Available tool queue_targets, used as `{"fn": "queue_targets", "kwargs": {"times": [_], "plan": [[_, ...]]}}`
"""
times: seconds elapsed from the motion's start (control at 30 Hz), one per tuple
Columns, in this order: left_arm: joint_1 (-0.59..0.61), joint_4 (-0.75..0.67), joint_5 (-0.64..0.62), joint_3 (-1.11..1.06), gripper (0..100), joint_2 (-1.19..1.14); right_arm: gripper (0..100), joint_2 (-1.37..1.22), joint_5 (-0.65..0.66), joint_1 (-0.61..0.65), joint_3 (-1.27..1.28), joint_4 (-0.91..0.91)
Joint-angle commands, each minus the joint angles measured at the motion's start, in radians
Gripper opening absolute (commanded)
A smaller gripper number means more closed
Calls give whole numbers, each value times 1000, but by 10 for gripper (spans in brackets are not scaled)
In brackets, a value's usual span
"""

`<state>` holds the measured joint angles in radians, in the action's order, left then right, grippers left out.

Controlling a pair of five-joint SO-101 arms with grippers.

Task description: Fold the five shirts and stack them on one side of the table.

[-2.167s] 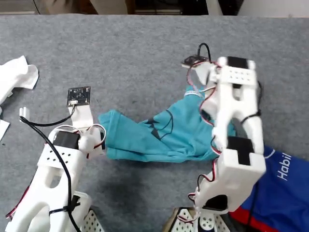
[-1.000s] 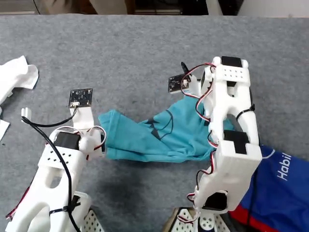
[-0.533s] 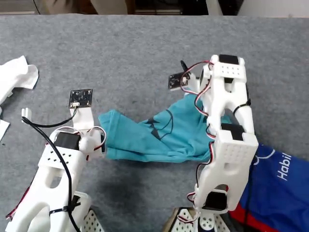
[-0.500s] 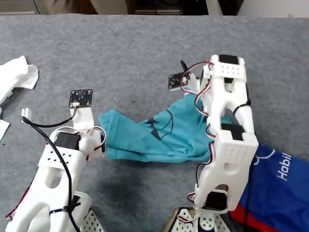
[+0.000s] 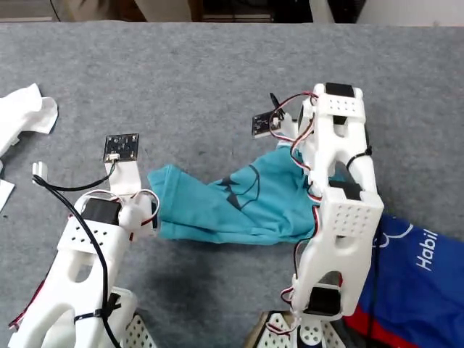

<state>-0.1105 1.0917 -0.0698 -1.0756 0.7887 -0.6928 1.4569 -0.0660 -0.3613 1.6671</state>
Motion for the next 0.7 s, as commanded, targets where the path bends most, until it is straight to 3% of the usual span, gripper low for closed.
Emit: {"fn": "queue_targets", "kwargs": {"times": [0.0, 0.67], "plan": [[12, -3, 6, 5, 19, 8, 2, 5, 6, -4, -41, 28], [12, -3, 6, 5, 19, 8, 15, -1, -120, -1, -228, 26]]}}
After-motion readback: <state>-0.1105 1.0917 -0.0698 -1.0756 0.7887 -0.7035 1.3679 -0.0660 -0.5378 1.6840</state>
